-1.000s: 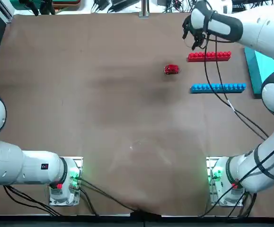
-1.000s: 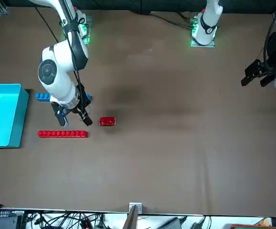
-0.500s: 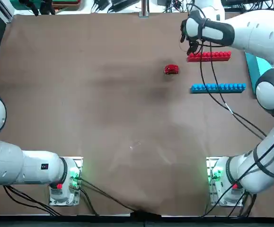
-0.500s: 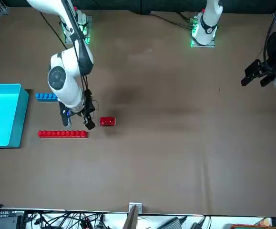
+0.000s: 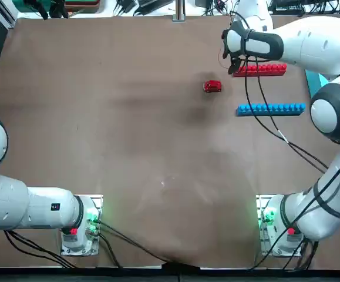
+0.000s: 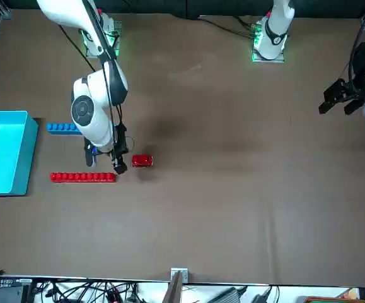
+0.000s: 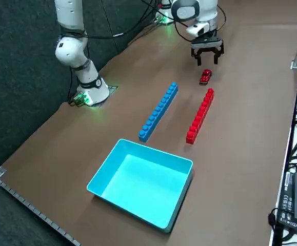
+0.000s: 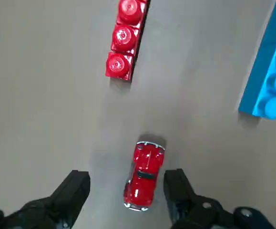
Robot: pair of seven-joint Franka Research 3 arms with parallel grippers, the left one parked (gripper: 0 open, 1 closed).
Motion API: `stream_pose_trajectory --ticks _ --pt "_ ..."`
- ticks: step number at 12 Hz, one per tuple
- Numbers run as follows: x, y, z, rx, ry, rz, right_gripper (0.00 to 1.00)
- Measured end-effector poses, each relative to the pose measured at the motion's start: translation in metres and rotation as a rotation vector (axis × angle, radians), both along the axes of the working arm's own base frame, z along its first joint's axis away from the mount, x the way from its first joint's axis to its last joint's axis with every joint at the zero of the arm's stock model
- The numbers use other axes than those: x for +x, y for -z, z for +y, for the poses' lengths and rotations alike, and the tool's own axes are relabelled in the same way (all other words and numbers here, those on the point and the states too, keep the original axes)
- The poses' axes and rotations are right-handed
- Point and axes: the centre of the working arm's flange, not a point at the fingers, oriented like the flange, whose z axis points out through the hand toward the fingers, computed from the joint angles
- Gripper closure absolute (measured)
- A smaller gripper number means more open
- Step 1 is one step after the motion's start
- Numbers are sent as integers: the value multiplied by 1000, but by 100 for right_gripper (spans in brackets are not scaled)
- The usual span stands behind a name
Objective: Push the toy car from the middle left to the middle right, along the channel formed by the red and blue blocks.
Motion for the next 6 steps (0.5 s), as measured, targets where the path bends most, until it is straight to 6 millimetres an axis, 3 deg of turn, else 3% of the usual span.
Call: stream_pose_trajectory --ticks 6 --pt "-8 34 29 -4 123 8 7"
